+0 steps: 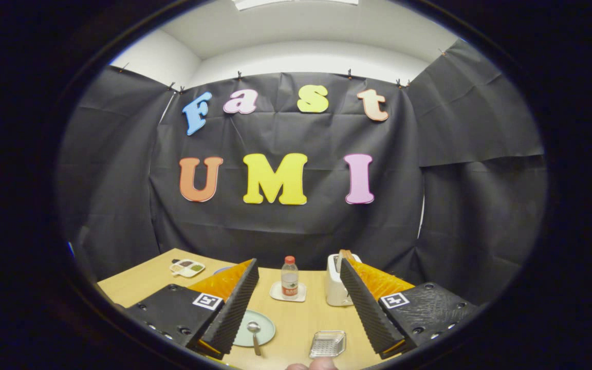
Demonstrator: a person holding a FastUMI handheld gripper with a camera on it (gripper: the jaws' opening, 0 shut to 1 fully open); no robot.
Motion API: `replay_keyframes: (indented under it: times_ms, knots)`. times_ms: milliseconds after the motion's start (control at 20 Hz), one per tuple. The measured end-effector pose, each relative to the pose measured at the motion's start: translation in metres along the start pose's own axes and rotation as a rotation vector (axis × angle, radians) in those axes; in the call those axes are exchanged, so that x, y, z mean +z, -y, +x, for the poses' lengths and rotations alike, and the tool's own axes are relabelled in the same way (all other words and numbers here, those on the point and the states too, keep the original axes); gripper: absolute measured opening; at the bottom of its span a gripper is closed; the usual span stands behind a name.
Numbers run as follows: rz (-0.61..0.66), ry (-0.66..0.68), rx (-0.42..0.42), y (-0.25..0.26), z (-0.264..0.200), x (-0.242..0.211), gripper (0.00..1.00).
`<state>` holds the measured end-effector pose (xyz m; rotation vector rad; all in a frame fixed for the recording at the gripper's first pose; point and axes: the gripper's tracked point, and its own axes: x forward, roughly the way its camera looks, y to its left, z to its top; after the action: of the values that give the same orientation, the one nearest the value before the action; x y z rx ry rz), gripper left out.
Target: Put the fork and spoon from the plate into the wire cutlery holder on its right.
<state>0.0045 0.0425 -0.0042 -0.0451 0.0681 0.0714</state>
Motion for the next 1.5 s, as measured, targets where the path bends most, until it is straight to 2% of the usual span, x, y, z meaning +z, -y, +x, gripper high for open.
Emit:
replay_keyframes:
  times_ms: [450,650,950,1250,1500]
  knots:
    - [-0.075,-0.169,0.065,-0.031,0.027,-0.045,0.96]
    - [-0.083,-0.390,0.141,-0.050,0.035,-0.096,0.96]
    - [-0.120,-0.748,0.204,-0.069,0.032,-0.183,0.96]
    - [-0.140,-1.113,0.239,-0.076,0.029,-0.258,0.96]
    - [-0.183,-1.323,0.230,-0.078,0.033,-0.315,0.97]
